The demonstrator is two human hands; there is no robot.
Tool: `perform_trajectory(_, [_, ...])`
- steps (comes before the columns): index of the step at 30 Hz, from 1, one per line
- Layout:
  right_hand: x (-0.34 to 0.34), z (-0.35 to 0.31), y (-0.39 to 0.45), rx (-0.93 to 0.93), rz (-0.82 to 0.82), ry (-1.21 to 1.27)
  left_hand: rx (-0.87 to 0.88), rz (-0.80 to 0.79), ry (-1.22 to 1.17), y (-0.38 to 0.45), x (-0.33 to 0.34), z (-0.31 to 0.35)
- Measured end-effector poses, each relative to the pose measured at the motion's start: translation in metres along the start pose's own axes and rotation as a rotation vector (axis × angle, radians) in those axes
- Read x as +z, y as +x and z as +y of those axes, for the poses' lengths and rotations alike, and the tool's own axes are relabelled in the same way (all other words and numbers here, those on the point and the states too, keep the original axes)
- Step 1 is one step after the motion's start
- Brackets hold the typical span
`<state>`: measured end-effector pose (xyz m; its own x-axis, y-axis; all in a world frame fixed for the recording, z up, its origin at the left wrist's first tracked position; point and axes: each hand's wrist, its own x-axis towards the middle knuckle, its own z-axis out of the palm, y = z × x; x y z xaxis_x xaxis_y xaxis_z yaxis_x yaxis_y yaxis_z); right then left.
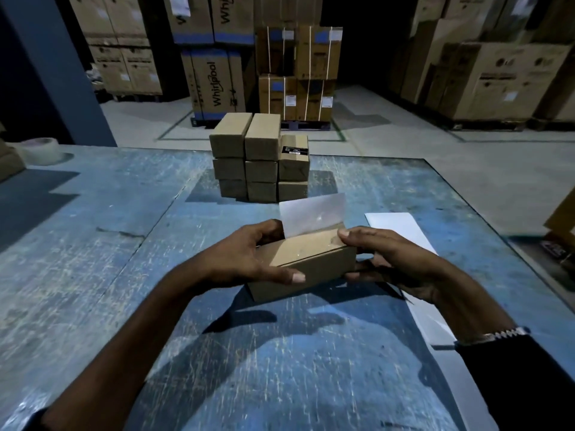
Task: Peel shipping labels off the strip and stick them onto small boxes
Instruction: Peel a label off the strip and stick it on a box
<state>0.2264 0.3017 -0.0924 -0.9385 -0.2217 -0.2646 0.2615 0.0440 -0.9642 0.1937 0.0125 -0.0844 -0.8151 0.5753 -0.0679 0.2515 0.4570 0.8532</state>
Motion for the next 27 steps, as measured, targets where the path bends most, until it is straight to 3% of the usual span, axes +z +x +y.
perform_trajectory(8, [-0.015, -0.01, -0.014, -0.09, -0.015, -0.58, 0.157, 0.078, 0.031, 0.003, 0.002, -0.004])
perform_trajectory(15, [-0.01, -0.004, -0.006, -0.248, -0.061, -0.498, 0.207, 0.117, 0.096, 0.005, 0.001, -0.007])
perform_trajectory(27, [-0.011, 0.007, -0.003, -0.379, 0.071, -0.535, 0.252, 0.167, -0.009, 0.007, 0.005, -0.017])
